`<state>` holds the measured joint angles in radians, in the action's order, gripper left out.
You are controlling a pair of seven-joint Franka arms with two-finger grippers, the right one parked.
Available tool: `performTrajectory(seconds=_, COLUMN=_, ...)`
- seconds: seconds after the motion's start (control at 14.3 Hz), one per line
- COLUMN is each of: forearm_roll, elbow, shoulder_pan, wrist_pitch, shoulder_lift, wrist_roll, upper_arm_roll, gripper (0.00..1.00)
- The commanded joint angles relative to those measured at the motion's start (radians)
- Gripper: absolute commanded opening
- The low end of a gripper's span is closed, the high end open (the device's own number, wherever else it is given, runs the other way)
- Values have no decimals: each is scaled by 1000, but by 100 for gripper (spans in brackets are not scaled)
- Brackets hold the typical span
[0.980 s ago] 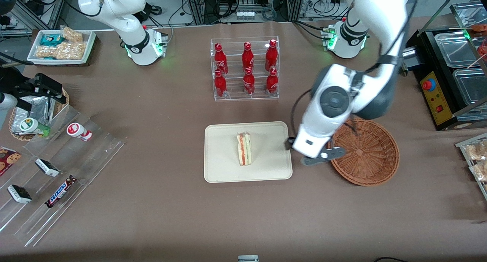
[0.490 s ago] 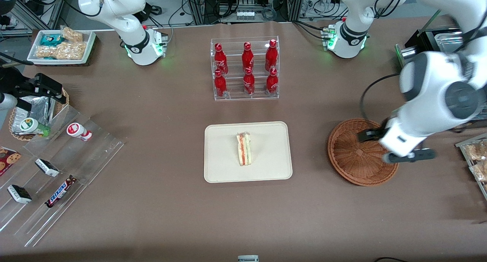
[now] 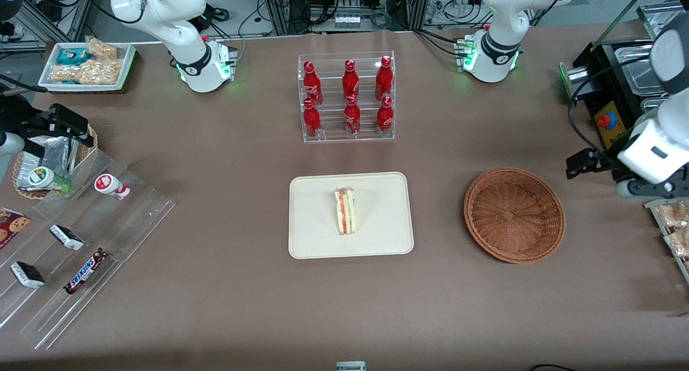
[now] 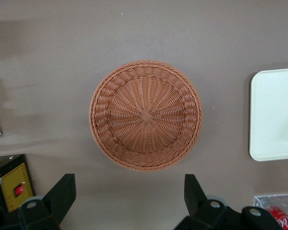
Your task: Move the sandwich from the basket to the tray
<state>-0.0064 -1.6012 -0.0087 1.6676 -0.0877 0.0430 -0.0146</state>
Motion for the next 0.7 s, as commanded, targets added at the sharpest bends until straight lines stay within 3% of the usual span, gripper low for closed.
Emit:
performTrajectory(seconds=0.0, forearm_roll=-4, elbow=55, shoulder_pan=15, wrist_pitch=-55, shoulder_lift=8, wrist_roll=99, upper_arm_roll=-11, gripper=100)
performTrajectory(seconds=0.63, forearm_roll=-4, elbow=47, shoulder_pan=13, wrist_pitch=-58, shoulder_lift=8, wrist_roll=106, upper_arm_roll=-13, gripper=100)
